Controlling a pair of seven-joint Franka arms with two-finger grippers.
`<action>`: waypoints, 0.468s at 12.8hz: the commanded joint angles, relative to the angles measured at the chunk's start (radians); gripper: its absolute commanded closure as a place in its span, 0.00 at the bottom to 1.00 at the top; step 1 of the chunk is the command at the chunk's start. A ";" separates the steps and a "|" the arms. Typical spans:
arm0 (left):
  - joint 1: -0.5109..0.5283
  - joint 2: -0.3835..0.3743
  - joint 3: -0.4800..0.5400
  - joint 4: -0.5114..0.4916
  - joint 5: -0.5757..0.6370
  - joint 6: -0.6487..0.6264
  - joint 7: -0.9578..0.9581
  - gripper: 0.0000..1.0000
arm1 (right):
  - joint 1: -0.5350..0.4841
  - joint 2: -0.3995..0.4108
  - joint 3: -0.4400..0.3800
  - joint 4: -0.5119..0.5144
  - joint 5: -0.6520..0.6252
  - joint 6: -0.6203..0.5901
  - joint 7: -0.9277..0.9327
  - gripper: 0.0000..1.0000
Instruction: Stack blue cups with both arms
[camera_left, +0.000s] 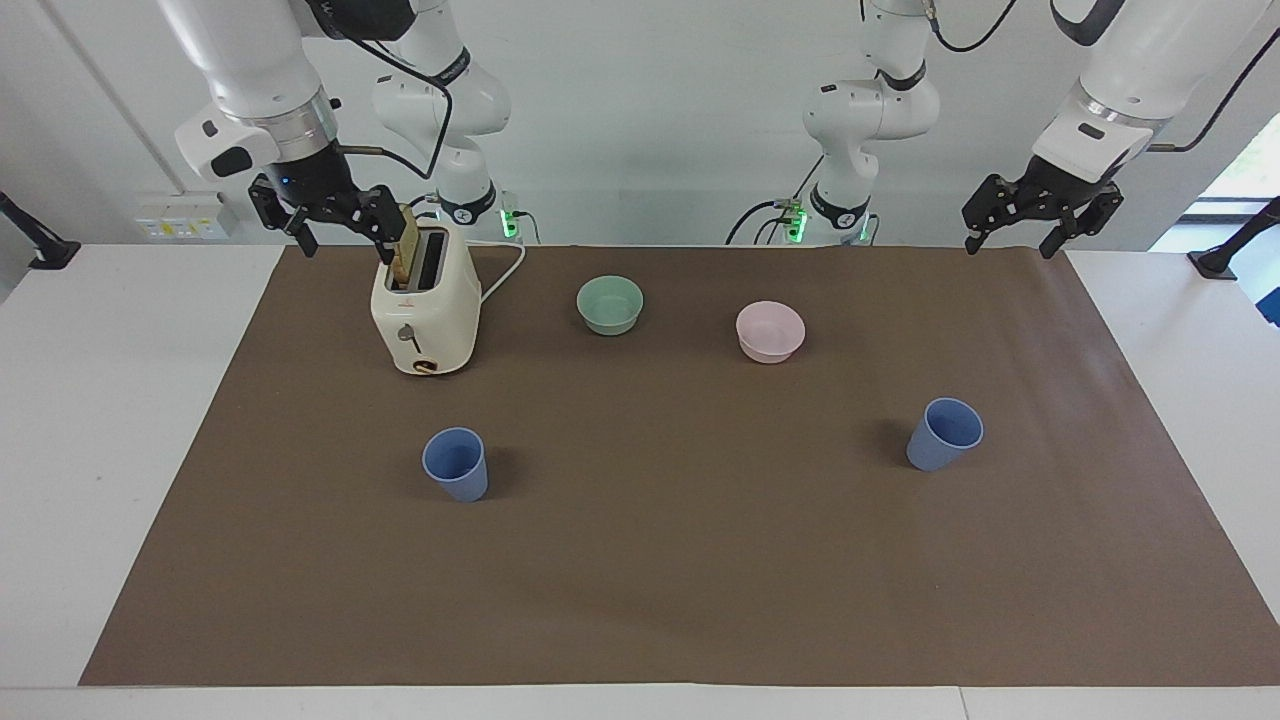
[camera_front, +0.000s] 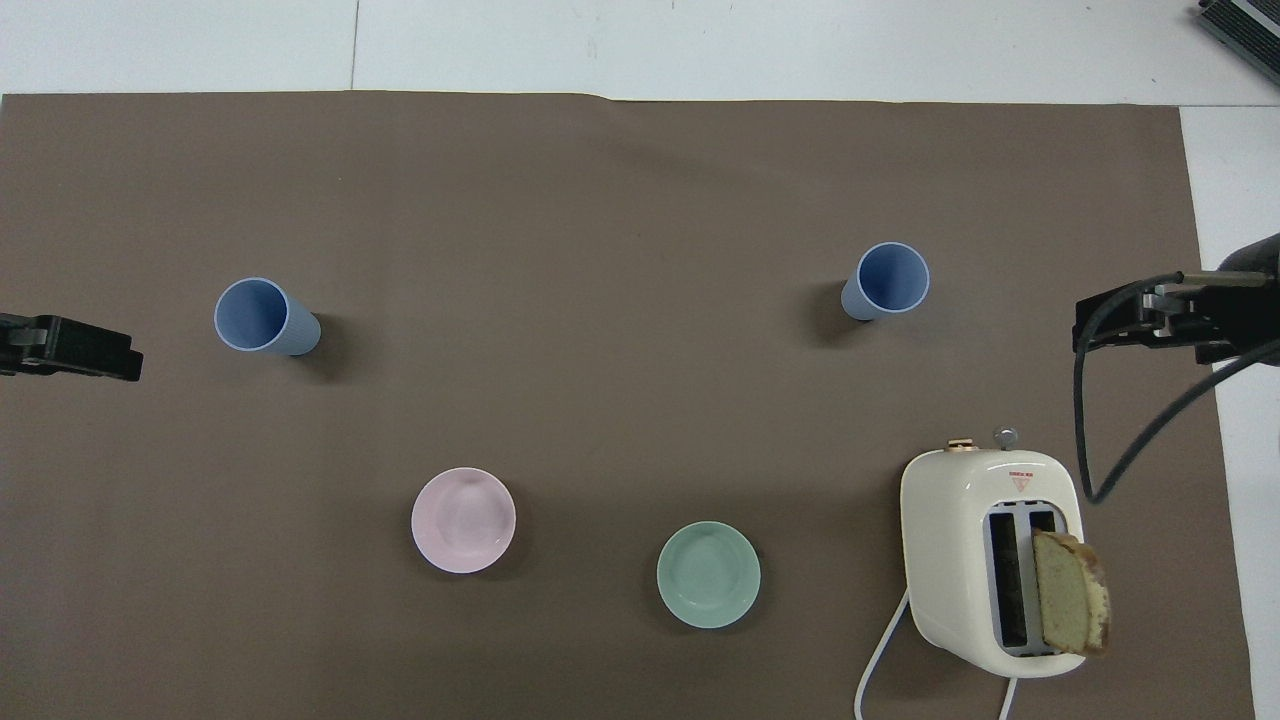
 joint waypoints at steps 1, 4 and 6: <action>0.024 -0.018 0.005 -0.040 0.008 0.065 0.006 0.00 | -0.015 0.009 0.009 0.011 -0.006 -0.007 -0.014 0.00; 0.066 -0.002 0.005 -0.048 0.010 0.149 0.001 0.00 | -0.017 0.009 0.009 0.011 -0.006 -0.007 -0.014 0.00; 0.084 0.020 0.005 -0.048 0.010 0.189 -0.003 0.00 | -0.020 0.009 0.009 0.011 -0.006 -0.007 -0.017 0.00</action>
